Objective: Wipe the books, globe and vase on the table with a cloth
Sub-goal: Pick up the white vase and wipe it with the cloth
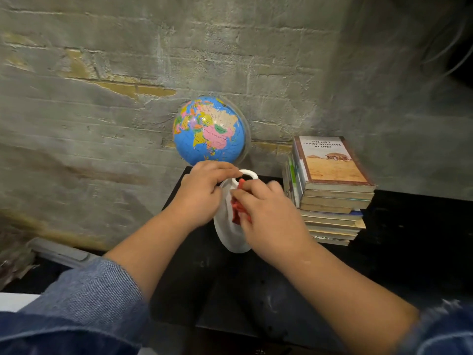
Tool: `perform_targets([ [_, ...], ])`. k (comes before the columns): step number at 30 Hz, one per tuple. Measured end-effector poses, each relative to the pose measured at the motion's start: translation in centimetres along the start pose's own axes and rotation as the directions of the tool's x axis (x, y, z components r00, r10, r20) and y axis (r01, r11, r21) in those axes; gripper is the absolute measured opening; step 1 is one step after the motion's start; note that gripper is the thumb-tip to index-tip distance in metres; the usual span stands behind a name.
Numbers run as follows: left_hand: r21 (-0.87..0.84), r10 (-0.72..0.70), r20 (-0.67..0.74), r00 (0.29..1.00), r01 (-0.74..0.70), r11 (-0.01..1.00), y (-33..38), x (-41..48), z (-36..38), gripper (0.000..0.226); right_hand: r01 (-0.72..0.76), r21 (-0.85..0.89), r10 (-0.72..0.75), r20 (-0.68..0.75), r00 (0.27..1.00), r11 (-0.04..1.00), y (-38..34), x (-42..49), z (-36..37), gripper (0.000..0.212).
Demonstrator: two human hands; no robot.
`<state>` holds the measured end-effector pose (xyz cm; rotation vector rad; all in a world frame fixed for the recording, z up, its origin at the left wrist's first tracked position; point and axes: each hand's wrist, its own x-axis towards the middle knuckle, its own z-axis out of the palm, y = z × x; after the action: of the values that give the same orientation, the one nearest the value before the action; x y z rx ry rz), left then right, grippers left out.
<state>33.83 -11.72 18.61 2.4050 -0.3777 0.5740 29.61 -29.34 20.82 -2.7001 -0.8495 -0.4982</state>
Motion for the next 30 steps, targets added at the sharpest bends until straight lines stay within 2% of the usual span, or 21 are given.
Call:
perform_targets([
  [3, -0.023, -0.014, 0.004, 1.0, 0.014, 1.0, 0.5, 0.1, -0.5, 0.058, 0.097, -0.13, -0.089, 0.064, 0.994, 0.987, -1.3, 1.2, -0.1, 0.045],
  [7, 0.012, -0.008, 0.049, 0.999, 0.008, 1.0, 0.6, 0.3, -1.1, 0.064, 0.124, -0.123, -0.114, 0.085, 0.99, 0.985, -0.3, 0.9, -0.4, 0.045],
  [10, 0.037, -0.05, 0.059, 0.997, 0.048, 0.998, 0.7, 0.2, -1.2, 0.066, -0.028, -0.018, 0.029, 0.068, 0.997, 0.999, 1.4, -1.1, -0.5, 0.049],
  [12, 0.005, -0.028, 0.08, 0.996, 0.027, 1.0, 1.1, -0.1, -1.3, 0.063, -0.164, 0.033, 0.161, 0.091, 0.983, 0.986, 2.9, -2.4, -0.4, 0.051],
  [14, -0.109, -0.061, 0.091, 0.994, 0.071, 0.992, 1.0, -1.1, -0.8, 0.058, -0.303, 0.113, 0.293, 0.1, 0.951, 0.946, 4.5, -3.7, -0.5, 0.051],
  [15, -0.221, -0.14, 0.071, 0.988, 0.152, 0.963, 0.9, -2.1, -0.2, 0.058, -0.349, 0.153, 0.334, 0.114, 0.936, 0.925, 5.2, -4.2, -0.5, 0.05],
  [17, -0.415, -0.404, 0.027, 0.914, 0.378, 0.827, 0.4, -4.9, 1.5, 0.065, -0.399, 0.252, 0.374, 0.143, 0.916, 0.881, 6.1, -5.2, -0.3, 0.048],
  [19, -0.461, -0.665, 0.125, 0.736, 0.636, 0.618, 0.1, -7.8, 3.3, 0.069, -0.424, 0.329, 0.39, 0.166, 0.906, 0.844, 6.6, -6.1, -0.3, 0.047],
  [20, -0.503, -0.74, 0.238, 0.629, 0.732, 0.46, 0.1, -9.0, 4.1, 0.072, -0.433, 0.35, 0.396, 0.175, 0.902, 0.831, 6.8, -6.5, -0.2, 0.047],
  [21, -0.564, -0.76, 0.358, 0.543, 0.774, 0.288, 0.3, -9.8, 5.0, 0.074, -0.437, 0.36, 0.398, 0.179, 0.9, 0.824, 6.9, -6.9, -0.3, 0.046],
  [22, -0.63, -0.744, 0.439, 0.504, 0.763, 0.145, 0.7, -10.2, 5.5, 0.075, -0.438, 0.368, 0.399, 0.18, 0.899, 0.82, 7.0, -7.2, -0.2, 0.046],
  [23, -0.686, -0.72, 0.478, 0.503, 0.726, 0.052, 1.3, -10.3, 5.7, 0.074, -0.441, 0.374, 0.402, 0.182, 0.897, 0.816, 7.2, -7.5, -0.1, 0.046],
  [25, -0.742, -0.708, 0.479, 0.52, 0.67, -0.01, 2.1, -9.7, 6.1, 0.073, -0.452, 0.382, 0.412, 0.184, 0.892, 0.806, 7.5, -8.1, -0.2, 0.045],
  [30, -0.778, -0.749, 0.438, 0.496, 0.627, -0.04, 3.3, -7.4, 7.1, 0.075, -0.464, 0.393, 0.432, 0.171, 0.885, 0.794, 8.4, -9.2, -1.0, 0.044],
])
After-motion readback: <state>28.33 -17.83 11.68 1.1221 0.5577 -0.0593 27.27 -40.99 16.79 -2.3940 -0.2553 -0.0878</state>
